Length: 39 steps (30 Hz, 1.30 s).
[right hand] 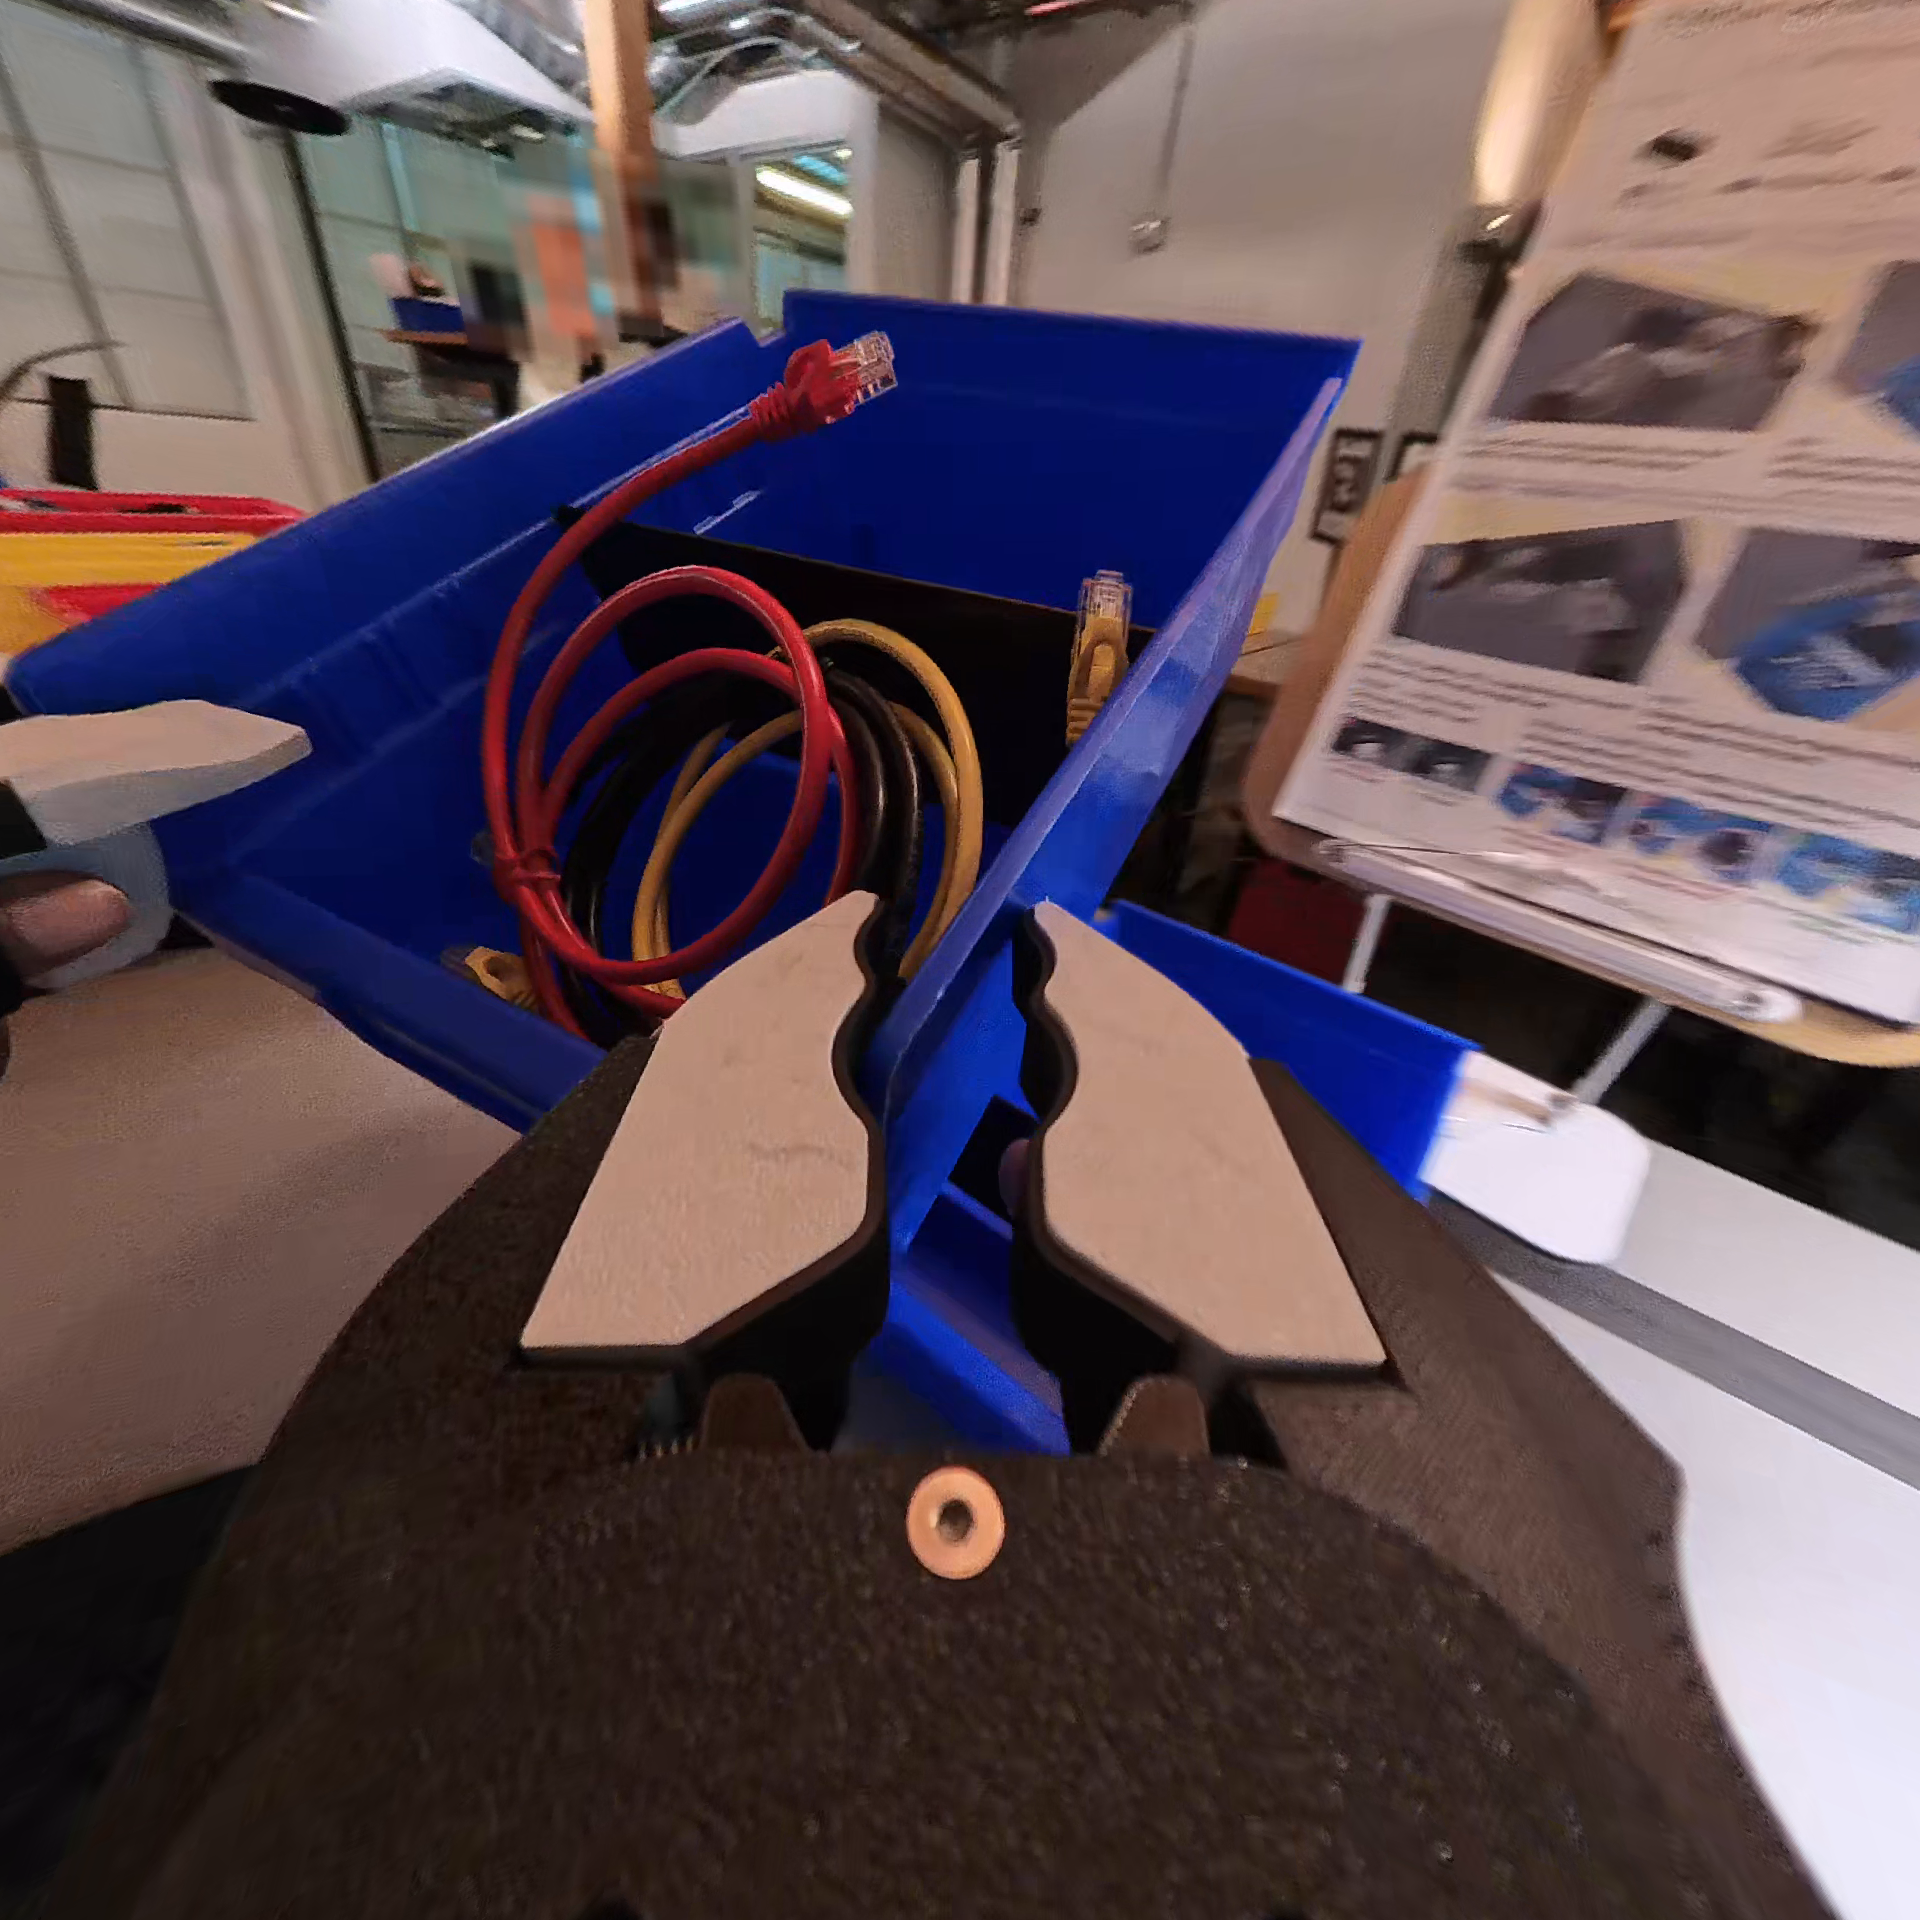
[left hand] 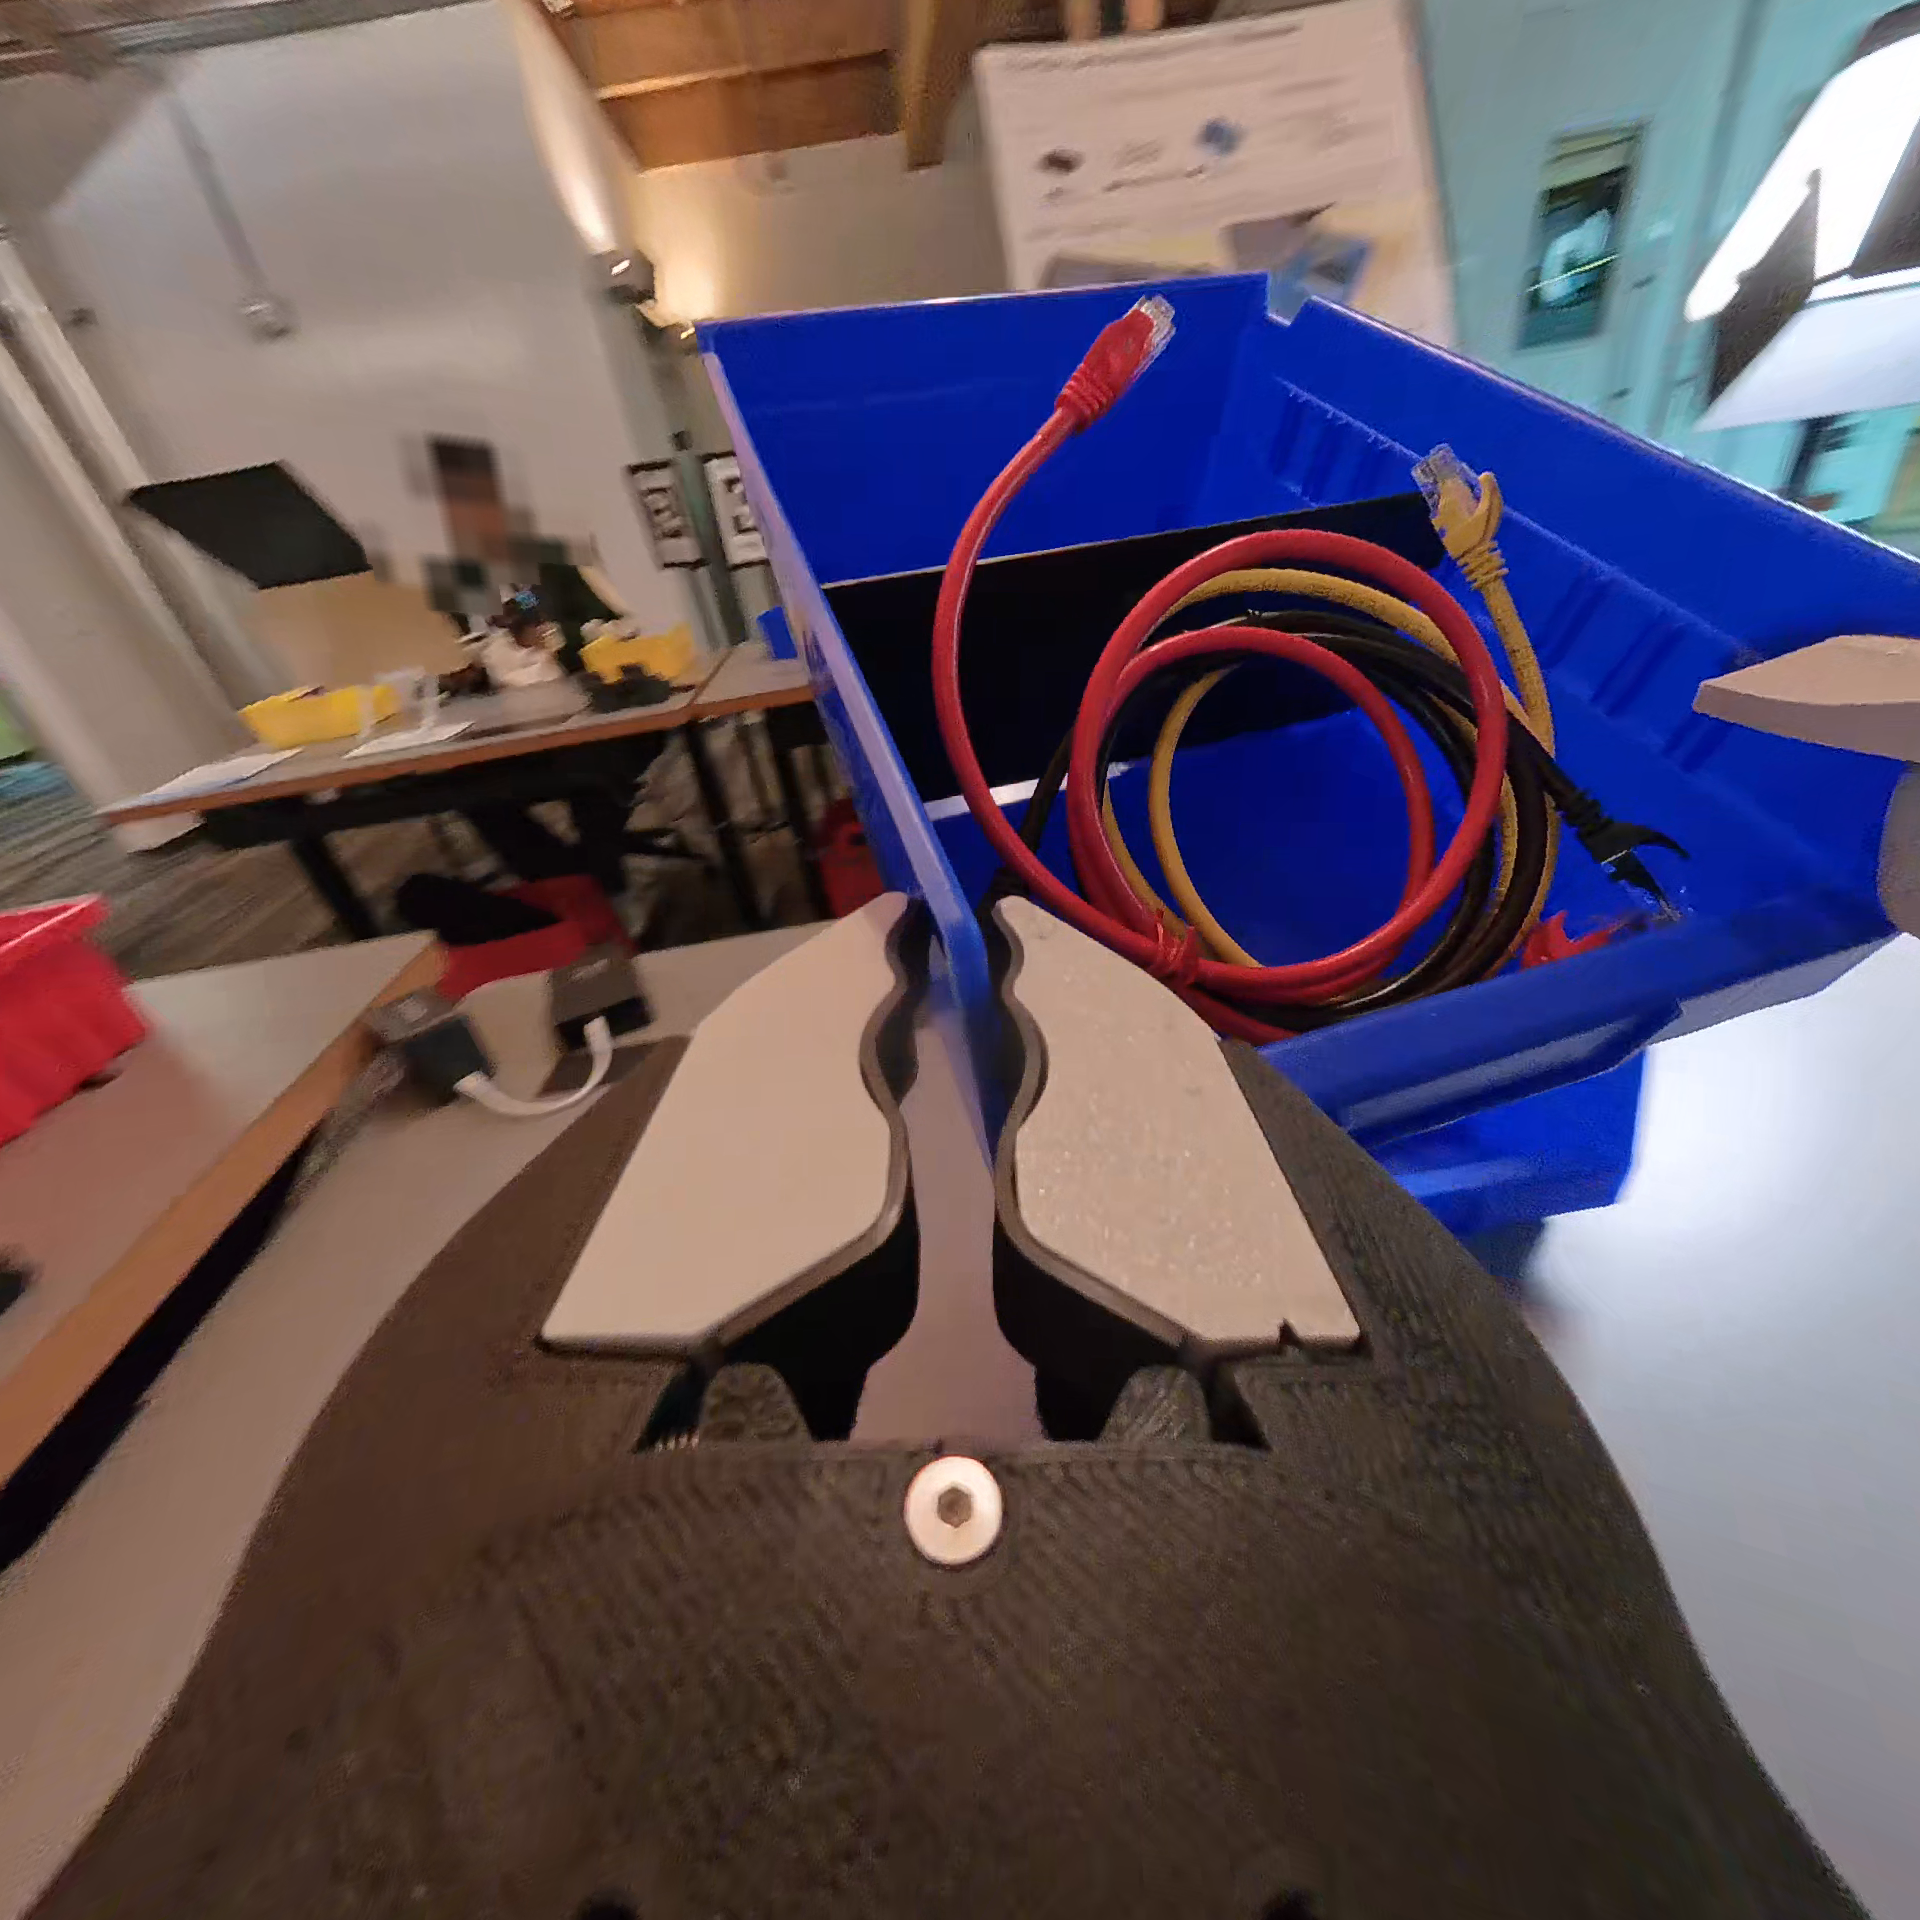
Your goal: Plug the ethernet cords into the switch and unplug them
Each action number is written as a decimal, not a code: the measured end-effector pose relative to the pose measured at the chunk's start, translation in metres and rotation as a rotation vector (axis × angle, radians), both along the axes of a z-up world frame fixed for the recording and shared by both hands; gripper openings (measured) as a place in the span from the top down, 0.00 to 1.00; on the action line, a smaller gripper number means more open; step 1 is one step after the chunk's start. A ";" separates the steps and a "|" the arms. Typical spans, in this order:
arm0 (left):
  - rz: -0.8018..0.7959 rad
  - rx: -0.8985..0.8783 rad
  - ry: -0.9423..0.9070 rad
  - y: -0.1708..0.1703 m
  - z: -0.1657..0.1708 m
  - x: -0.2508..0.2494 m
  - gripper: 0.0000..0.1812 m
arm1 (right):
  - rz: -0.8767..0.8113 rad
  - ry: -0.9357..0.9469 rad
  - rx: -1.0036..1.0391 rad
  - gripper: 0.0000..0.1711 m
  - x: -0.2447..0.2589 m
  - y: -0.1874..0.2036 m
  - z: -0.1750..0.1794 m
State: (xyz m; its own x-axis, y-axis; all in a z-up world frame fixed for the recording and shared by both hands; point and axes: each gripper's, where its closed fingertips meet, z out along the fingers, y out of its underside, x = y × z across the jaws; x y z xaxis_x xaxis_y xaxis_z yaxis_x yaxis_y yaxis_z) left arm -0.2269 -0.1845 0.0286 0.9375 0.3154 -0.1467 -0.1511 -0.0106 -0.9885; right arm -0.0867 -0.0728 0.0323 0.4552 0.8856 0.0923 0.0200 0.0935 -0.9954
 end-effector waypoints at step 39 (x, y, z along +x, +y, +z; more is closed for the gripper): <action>-0.478 -1.052 0.307 0.007 -0.217 -0.026 0.66 | 0.377 -1.232 0.117 0.64 -0.027 0.050 -0.237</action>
